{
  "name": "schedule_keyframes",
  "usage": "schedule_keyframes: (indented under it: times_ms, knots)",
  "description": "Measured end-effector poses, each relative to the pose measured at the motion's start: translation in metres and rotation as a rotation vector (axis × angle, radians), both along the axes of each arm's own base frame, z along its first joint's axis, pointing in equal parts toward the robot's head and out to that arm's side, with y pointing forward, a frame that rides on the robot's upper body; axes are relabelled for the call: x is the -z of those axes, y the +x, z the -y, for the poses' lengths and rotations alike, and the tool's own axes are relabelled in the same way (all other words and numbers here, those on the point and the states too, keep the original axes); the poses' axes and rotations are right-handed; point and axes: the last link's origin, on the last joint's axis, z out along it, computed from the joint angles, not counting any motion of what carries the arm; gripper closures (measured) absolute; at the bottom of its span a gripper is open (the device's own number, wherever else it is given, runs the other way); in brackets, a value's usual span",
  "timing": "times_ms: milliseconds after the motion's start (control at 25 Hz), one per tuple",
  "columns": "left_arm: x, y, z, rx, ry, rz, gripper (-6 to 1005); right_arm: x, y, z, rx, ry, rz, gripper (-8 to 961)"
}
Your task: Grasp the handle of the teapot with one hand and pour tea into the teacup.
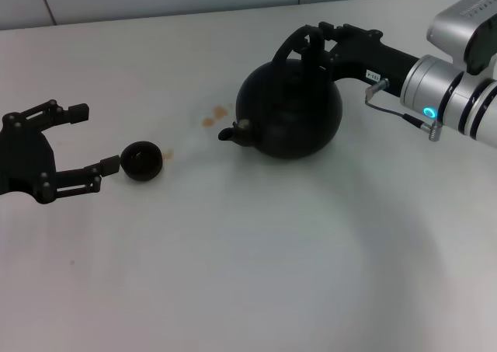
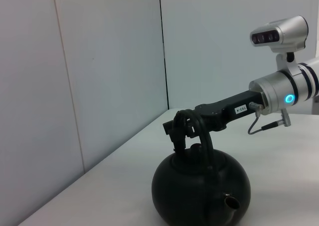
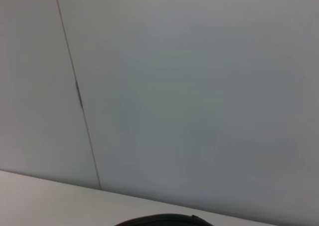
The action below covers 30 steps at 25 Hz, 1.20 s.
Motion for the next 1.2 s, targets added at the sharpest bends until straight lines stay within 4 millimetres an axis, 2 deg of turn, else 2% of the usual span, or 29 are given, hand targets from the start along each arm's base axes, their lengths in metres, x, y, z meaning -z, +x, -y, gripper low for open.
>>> schedule_keyframes:
  times_ms: [160,400,560,720,840,880,1080,1200]
  knots:
    - [0.0,0.0,0.0,-0.001,0.002,0.0,125,-0.001,0.001,0.005,-0.012,-0.001,-0.011,429]
    - [-0.002,0.0,0.0,-0.003,0.008,0.006,125,-0.012,0.001,0.024,-0.086,0.01,-0.057,317]
    - [-0.003,0.0,-0.001,-0.003,0.013,0.011,125,-0.028,0.0,0.047,-0.166,0.021,-0.116,314]
    - [-0.005,0.002,0.0,0.008,0.008,0.025,125,-0.039,-0.013,0.063,-0.293,0.008,-0.125,311]
    - [-0.004,0.006,0.0,0.019,-0.003,0.034,125,-0.033,-0.028,0.059,-0.358,-0.043,-0.09,308]
    - [-0.003,0.006,0.001,0.021,-0.004,0.035,125,-0.023,-0.039,0.053,-0.403,-0.1,-0.043,308]
    - [-0.003,0.008,0.003,0.03,-0.018,0.046,125,-0.004,-0.058,0.044,-0.488,-0.213,0.066,304]
    - [-0.003,0.008,0.008,0.036,-0.035,0.063,125,0.008,-0.071,0.045,-0.55,-0.267,0.107,302]
